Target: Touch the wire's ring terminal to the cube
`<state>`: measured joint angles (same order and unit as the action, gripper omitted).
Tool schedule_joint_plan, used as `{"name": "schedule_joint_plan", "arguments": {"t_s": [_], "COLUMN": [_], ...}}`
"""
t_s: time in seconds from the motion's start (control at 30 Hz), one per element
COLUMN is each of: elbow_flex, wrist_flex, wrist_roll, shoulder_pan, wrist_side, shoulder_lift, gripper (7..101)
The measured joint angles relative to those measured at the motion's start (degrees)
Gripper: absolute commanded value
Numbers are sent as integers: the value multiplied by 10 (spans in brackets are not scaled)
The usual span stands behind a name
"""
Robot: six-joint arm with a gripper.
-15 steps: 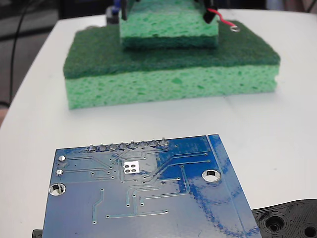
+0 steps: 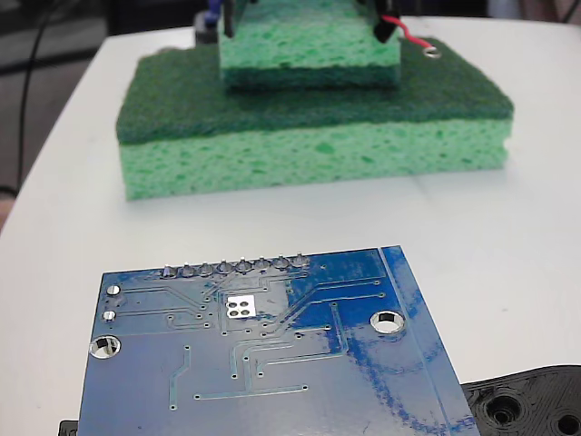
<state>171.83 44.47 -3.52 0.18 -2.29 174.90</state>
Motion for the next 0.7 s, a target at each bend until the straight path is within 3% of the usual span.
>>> {"name": "schedule_joint_plan", "arguments": {"t_s": [0.33, 0.7], "elbow_flex": [-5, -122], "wrist_flex": [0, 11], "wrist_roll": [0, -4], "shoulder_pan": [0, -18], "wrist_side": [2, -3], "shoulder_lift": [0, -61], "gripper": [1003, 1003]}}
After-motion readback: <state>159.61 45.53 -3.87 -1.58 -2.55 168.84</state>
